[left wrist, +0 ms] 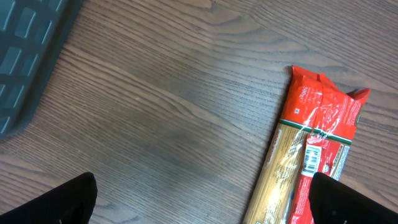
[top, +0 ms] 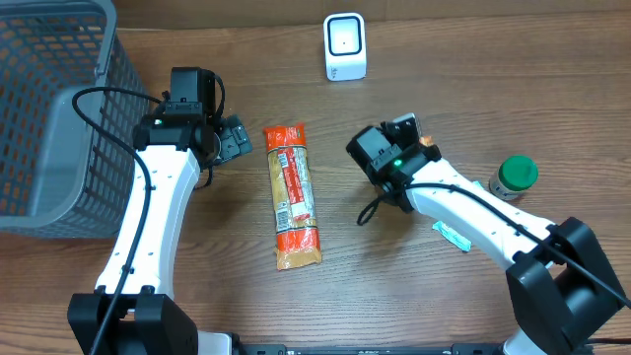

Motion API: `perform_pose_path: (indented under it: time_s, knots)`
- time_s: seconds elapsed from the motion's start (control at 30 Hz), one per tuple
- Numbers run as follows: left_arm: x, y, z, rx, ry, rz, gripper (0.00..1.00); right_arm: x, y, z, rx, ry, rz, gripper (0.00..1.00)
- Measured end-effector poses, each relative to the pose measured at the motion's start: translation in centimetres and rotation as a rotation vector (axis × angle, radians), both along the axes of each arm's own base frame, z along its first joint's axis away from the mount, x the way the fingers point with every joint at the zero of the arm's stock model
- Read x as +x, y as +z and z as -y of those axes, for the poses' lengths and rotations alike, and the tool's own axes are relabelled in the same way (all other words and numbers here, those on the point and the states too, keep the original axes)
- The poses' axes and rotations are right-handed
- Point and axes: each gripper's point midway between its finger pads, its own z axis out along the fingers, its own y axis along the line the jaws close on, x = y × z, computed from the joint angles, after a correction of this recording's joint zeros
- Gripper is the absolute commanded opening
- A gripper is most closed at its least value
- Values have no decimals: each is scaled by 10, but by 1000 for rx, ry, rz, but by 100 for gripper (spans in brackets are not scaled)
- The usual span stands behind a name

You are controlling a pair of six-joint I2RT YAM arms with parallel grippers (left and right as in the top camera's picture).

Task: Scan the item barcode
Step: 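Carry the snack pack right and set it near the green jar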

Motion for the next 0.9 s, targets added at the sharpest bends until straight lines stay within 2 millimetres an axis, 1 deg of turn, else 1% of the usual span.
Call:
perform_pose_path:
  time_s: [0.37, 0.57, 0.9]
  knots:
    - [0, 0, 0, 0, 0, 0, 100, -5, -21, 4, 4, 1, 9, 4]
    - [0, 0, 0, 0, 0, 0, 100, -10, -30, 12, -27, -1, 8, 4]
    - [0, 0, 0, 0, 0, 0, 100, -13, -34, 15, -36, -1, 0, 4]
